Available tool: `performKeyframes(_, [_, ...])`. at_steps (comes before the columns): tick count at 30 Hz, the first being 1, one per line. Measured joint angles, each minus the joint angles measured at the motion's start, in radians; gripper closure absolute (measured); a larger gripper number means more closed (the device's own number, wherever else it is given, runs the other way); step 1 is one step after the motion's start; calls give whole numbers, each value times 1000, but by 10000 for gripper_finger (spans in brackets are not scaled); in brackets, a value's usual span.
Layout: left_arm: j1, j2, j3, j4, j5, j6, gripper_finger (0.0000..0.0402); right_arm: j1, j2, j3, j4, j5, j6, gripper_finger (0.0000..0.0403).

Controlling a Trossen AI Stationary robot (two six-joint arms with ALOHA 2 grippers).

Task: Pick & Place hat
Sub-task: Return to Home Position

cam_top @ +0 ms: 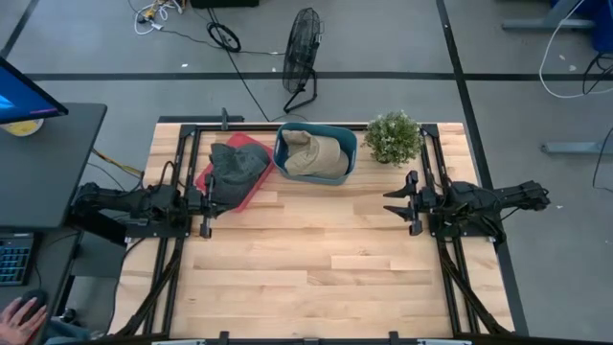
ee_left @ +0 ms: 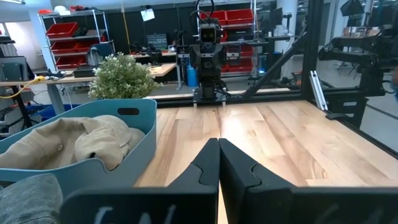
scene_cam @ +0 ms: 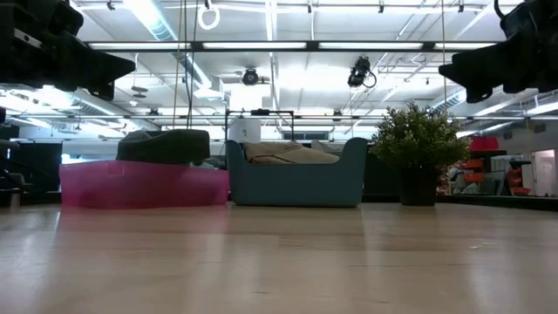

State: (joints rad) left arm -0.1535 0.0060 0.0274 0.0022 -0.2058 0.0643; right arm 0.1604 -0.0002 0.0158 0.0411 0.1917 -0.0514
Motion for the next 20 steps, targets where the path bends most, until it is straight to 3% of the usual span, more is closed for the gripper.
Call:
performKeyframes(5, [0, 0, 0, 3, -1, 0, 399, 0, 0, 0, -1, 0, -36, 239])
performKeyframes(12, [0, 0, 0, 4, -1, 0, 399, 0, 0, 0, -1, -1, 71, 239])
performKeyframes(20, [0, 0, 0, 5, -1, 0, 399, 0, 0, 0, -1, -1, 70, 239])
